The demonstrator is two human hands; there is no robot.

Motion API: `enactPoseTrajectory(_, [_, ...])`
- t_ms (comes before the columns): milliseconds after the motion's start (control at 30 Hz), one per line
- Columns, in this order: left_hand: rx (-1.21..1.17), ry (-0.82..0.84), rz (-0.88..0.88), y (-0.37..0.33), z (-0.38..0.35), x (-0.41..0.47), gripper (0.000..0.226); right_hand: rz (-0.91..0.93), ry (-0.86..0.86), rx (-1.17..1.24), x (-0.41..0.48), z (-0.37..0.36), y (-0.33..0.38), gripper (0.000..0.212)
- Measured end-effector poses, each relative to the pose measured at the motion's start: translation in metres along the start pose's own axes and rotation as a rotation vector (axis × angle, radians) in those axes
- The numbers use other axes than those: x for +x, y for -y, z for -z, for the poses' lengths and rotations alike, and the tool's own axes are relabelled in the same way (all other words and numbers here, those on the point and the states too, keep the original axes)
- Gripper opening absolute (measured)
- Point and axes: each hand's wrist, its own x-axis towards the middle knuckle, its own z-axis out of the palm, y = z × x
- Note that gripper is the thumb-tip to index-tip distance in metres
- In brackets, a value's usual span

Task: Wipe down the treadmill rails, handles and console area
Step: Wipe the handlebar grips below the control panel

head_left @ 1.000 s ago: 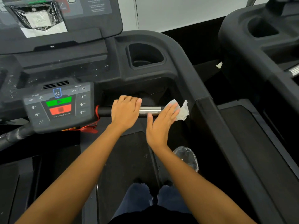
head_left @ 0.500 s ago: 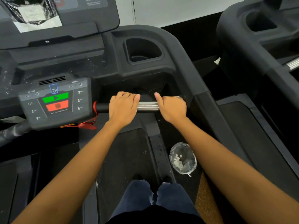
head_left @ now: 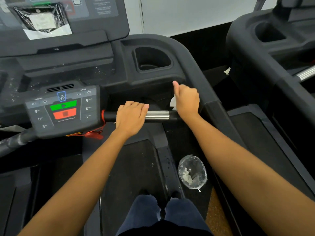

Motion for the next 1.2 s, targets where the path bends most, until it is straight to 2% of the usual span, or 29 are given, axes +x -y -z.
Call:
enactPoseTrajectory(67, [-0.006, 0.008, 0.004, 0.0, 0.0, 0.001, 0.045, -0.062, -0.105, 0.186, 0.022, 0.02, 0.004, 0.053])
enactPoseTrajectory(133, [-0.016, 0.009, 0.024, -0.003, -0.001, 0.003, 0.047, 0.024, -0.225, 0.304, 0.039, 0.04, 0.009, 0.049])
enactPoseTrajectory(167, [-0.028, 0.011, 0.034, -0.005, -0.001, 0.004, 0.047, 0.12, -0.202, 0.292, 0.042, 0.048, 0.012, 0.043])
enactPoseTrajectory(233, [-0.059, 0.02, 0.048, -0.009, -0.002, 0.008, 0.047, 0.35, 0.001, 0.018, 0.037, 0.048, 0.005, 0.027])
enactPoseTrajectory(267, [-0.077, 0.027, 0.051, -0.011, -0.003, 0.011, 0.047, 0.415, 0.139, -0.179, 0.029, 0.041, -0.005, 0.025])
enactPoseTrajectory(333, [-0.107, 0.056, 0.041, -0.016, -0.005, 0.015, 0.045, 0.525, 0.37, -0.611, 0.006, 0.022, -0.03, 0.028])
enactPoseTrajectory(400, [-0.107, 0.077, -0.001, -0.023, -0.007, 0.019, 0.043, 0.592, 0.455, -0.877, -0.003, 0.01, -0.044, 0.037])
enactPoseTrajectory(533, [0.012, 0.148, -0.083, -0.037, -0.015, 0.022, 0.04, 0.557, 0.502, -0.942, 0.027, 0.014, -0.025, 0.053])
enactPoseTrajectory(633, [0.068, 0.171, -0.08, -0.039, -0.016, 0.023, 0.043, 0.57, 0.517, -1.019, 0.033, 0.016, -0.019, 0.049])
enactPoseTrajectory(733, [0.122, 0.148, -0.091, -0.036, -0.016, 0.02, 0.048, 0.611, 0.505, -1.054, -0.004, 0.011, -0.029, 0.039])
enactPoseTrajectory(800, [0.136, 0.139, -0.1, -0.036, -0.015, 0.018, 0.048, 0.663, 0.386, -0.99, -0.028, 0.008, -0.039, 0.028])
enactPoseTrajectory(867, [0.14, 0.125, -0.106, -0.037, -0.016, 0.017, 0.047, 0.622, 0.163, -0.751, -0.045, 0.004, -0.048, 0.018])
enactPoseTrajectory(900, [0.145, 0.119, -0.107, -0.038, -0.017, 0.016, 0.047, 0.571, 0.086, -0.583, -0.057, 0.002, -0.048, 0.022])
enactPoseTrajectory(933, [0.156, 0.107, -0.109, -0.038, -0.018, 0.016, 0.048, 0.487, 0.037, -0.432, -0.072, 0.0, -0.046, 0.033])
enactPoseTrajectory(1000, [0.182, 0.079, -0.108, -0.038, -0.02, 0.015, 0.047, 0.256, 0.108, -0.085, -0.101, -0.016, -0.042, 0.068])
enactPoseTrajectory(1033, [0.181, 0.075, -0.11, -0.038, -0.02, 0.015, 0.047, 0.135, 0.161, 0.065, -0.116, -0.021, -0.036, 0.079])
enactPoseTrajectory(1133, [0.147, 0.069, -0.126, -0.037, -0.022, 0.014, 0.046, -0.133, 0.156, 0.495, -0.145, -0.027, -0.022, 0.079])
enactPoseTrajectory(1200, [0.145, 0.064, -0.128, -0.035, -0.021, 0.014, 0.045, -0.496, 0.068, 0.848, -0.154, -0.026, -0.011, 0.064])
